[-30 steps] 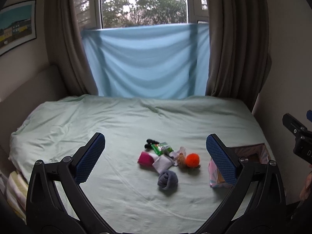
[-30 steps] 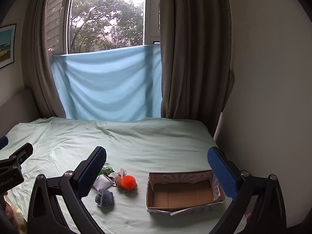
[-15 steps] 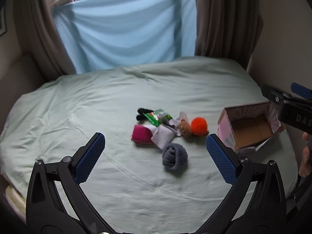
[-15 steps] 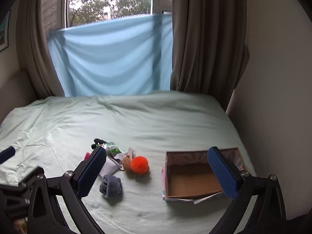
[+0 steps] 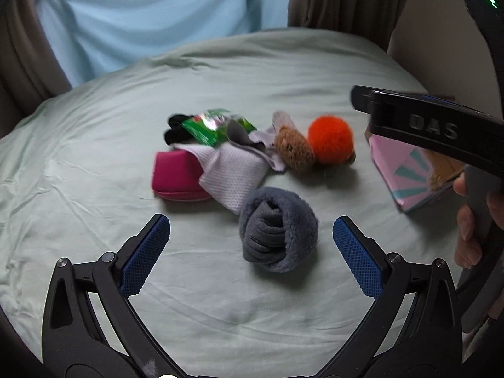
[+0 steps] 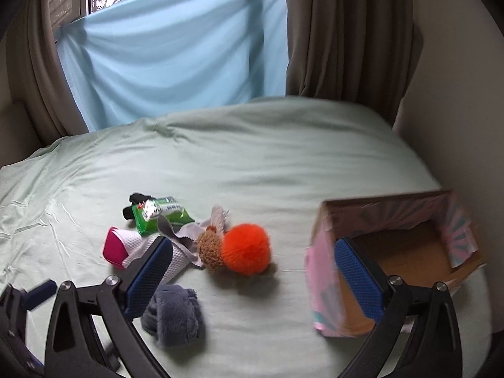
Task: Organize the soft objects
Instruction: 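Grasp the grey rolled sock with left tool while right tool grasps the orange pompom, then carry the grey sock and orange pompom with both tools over the cardboard box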
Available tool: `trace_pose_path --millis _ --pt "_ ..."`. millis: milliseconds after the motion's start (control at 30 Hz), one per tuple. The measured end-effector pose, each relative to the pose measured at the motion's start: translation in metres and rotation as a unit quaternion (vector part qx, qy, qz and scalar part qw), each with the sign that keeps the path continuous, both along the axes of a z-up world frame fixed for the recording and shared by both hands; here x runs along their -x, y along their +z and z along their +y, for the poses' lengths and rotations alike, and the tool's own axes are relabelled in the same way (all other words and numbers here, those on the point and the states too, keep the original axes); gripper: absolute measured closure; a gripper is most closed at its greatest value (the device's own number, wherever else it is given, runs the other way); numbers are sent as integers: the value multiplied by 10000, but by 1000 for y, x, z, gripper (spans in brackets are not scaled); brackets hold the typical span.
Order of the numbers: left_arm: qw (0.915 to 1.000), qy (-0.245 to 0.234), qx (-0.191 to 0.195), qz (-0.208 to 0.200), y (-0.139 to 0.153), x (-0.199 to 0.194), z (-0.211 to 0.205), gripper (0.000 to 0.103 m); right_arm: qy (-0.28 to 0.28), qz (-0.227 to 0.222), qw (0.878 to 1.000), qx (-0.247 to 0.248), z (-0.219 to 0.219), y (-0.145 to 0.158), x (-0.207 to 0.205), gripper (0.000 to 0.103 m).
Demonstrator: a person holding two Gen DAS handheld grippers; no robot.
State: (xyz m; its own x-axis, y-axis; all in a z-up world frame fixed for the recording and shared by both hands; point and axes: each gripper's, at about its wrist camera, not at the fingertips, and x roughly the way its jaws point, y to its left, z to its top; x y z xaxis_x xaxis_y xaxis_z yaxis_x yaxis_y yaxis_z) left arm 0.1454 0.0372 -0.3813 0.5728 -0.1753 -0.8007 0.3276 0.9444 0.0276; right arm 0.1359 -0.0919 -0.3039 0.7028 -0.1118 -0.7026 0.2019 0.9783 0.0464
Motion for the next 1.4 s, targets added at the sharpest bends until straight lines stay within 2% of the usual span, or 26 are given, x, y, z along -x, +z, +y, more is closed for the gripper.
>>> trace_pose_path --millis 167,367,500,567,700,767,867,967,1067,1167,1400 --pt "9993 -129 81 334 -46 -14 -11 1 -185 159 9997 -30 -4 -54 -30 27" --pt "9977 -123 56 665 -83 -33 -24 7 -293 347 9988 -173 -14 -93 -60 29" --pt "9961 -175 189 845 -98 -41 -32 10 -292 484 9978 -340 -21 -109 -73 38" --pt "9949 -223 235 957 -103 -42 -37 21 -260 553 9971 -447 -23 -116 -79 41" --pt "9937 -260 158 1079 -111 -43 -47 27 -152 619 9962 -597 -23 -124 -85 49" --pt "9934 -261 210 1094 -112 -46 -46 36 -102 610 9962 -607 -23 -126 -87 53" --pt "9927 -282 310 1132 -113 -48 -43 45 -2 690 9951 -712 -24 -128 -89 64" --pt "9924 -302 337 1147 -111 -46 -40 49 66 718 9952 -667 -19 -129 -91 67" --pt "9924 -285 384 1130 -106 -45 -39 52 69 689 9956 -630 -19 -126 -89 68" --pt "9933 -259 439 1039 -89 -42 -30 52 56 601 9964 -600 -18 -114 -83 68" --pt "9970 -177 454 598 -33 -27 -11 52 81 330 9980 -542 -10 -65 -64 68"
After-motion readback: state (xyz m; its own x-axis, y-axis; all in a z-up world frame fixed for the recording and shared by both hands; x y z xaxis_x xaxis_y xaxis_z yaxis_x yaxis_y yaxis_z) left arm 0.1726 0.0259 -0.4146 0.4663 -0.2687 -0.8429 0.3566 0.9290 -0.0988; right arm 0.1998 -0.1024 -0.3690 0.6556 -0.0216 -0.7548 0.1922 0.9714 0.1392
